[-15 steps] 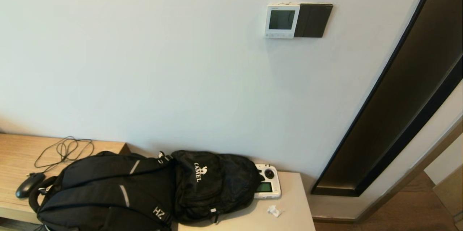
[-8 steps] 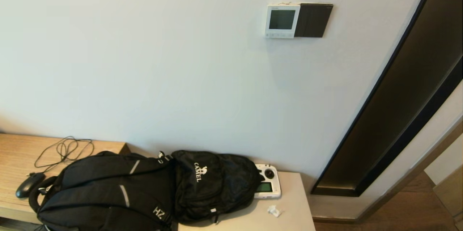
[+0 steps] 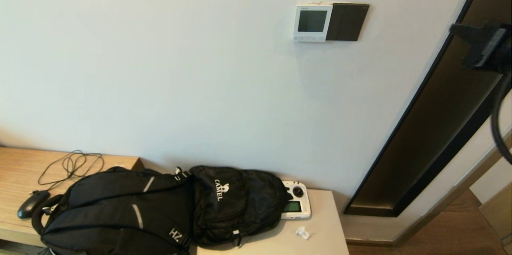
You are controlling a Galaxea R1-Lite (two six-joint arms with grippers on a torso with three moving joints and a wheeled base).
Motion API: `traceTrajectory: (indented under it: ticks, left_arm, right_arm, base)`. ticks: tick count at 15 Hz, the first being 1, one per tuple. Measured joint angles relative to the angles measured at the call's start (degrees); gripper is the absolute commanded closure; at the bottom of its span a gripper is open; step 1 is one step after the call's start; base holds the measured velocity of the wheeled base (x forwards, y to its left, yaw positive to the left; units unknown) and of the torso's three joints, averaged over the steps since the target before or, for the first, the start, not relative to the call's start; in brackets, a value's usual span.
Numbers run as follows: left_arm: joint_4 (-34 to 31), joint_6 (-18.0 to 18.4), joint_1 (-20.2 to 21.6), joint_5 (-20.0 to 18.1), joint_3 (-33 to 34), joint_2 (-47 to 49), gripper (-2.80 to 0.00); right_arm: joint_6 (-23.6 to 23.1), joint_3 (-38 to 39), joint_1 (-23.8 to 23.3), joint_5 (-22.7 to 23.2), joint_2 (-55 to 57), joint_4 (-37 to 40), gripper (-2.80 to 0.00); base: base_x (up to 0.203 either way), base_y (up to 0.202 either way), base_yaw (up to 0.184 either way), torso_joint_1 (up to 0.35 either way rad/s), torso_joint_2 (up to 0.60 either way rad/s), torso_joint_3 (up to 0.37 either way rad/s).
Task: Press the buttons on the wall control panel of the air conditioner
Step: Turn on the central air conditioner
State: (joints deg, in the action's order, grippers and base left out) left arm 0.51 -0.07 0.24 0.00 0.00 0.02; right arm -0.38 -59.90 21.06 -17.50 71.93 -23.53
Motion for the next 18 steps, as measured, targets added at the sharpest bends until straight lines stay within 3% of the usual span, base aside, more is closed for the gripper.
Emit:
traceTrajectory:
  ticks: [2,5,11,18]
  left_arm:
    - [0.0,0.0,0.0,-0.05,0.0,0.0,0.0]
    - [0.0,0.0,-0.02,-0.02,0.0,0.0,0.0]
    - [0.0,0.0,-0.02,-0.02,0.0,0.0,0.0]
    - [-0.02,0.02,0.0,-0.02,0.0,0.0,0.0]
  right_arm:
    - [0.02,-7.47,4.62,-4.24,7.89,-0.17,0.0]
    - [0.12,-17.84,7.34,-6.58,18.66,-0.53,0.0]
    - [-0.09,-29.92,6.94,-6.51,34.56,-2.26,0.0]
    - [-0.24,-34.52,5.54,-5.35,42.05,-2.66,0.0]
  base:
    - [0.0,0.0,0.0,0.0,0.0,0.0]
    - [0.0,0.0,0.0,0.0,0.0,0.0]
    - [0.0,0.0,0.0,0.0,0.0,0.0]
    - [0.0,0.0,0.0,0.0,0.0,0.0]
